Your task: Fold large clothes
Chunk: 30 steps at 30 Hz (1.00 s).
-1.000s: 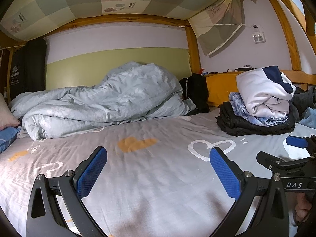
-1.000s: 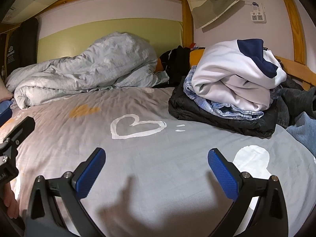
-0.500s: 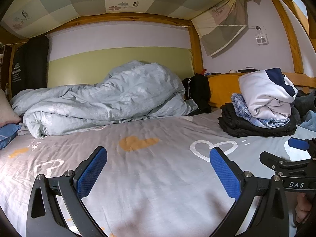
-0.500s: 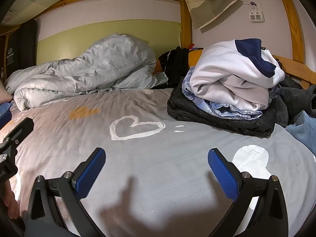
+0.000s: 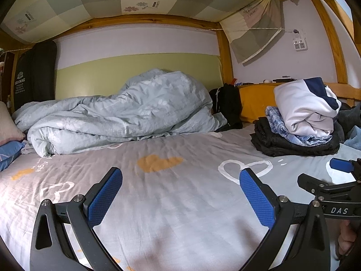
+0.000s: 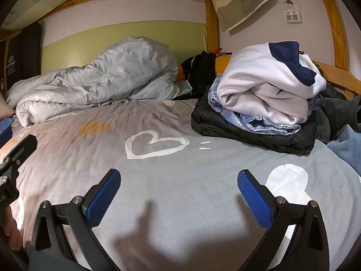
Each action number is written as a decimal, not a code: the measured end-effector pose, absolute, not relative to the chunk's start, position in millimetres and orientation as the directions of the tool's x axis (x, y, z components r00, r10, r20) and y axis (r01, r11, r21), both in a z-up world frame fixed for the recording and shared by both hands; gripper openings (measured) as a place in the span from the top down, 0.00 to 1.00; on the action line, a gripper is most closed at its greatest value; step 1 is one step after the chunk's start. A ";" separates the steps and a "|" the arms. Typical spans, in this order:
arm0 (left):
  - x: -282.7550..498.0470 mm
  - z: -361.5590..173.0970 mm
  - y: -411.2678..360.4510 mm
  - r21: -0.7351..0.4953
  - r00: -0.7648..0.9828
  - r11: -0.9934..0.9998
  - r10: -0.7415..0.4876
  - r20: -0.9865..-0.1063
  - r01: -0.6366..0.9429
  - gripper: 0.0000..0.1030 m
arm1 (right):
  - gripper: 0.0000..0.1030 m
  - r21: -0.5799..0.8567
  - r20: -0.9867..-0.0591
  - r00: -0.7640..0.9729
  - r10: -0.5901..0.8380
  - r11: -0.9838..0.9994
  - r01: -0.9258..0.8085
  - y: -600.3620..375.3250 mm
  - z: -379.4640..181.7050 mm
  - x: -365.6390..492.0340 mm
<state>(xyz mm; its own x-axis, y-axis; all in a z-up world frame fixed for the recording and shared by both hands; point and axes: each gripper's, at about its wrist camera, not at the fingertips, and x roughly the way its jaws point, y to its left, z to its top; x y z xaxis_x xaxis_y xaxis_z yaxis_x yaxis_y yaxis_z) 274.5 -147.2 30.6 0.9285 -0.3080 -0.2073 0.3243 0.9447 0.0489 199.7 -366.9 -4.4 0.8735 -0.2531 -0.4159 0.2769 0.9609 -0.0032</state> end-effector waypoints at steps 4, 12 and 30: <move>273.7 29.6 -146.2 0.049 0.928 0.945 -0.308 -0.209 0.324 0.00 | 0.00 0.003 -0.420 0.872 -0.252 0.960 0.279 -367.4 -4.7 198.8; 273.8 29.2 -144.8 0.050 0.928 0.944 -0.309 -0.209 0.326 0.00 | 0.00 0.002 -0.417 0.873 -0.254 0.960 0.281 -365.2 -5.2 198.0; 273.8 29.5 -145.1 0.054 0.928 0.943 -0.310 -0.209 0.327 0.00 | 0.00 0.004 -0.420 0.871 -0.254 0.959 0.282 -365.1 -4.9 198.1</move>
<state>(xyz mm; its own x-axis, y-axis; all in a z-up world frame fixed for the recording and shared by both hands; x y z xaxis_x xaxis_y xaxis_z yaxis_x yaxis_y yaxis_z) 273.8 -145.1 29.5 0.9276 -0.3100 -0.2086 0.3274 0.9434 0.0539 198.1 -365.1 -4.9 0.8711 -0.2543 -0.4201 0.2818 0.9595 0.0037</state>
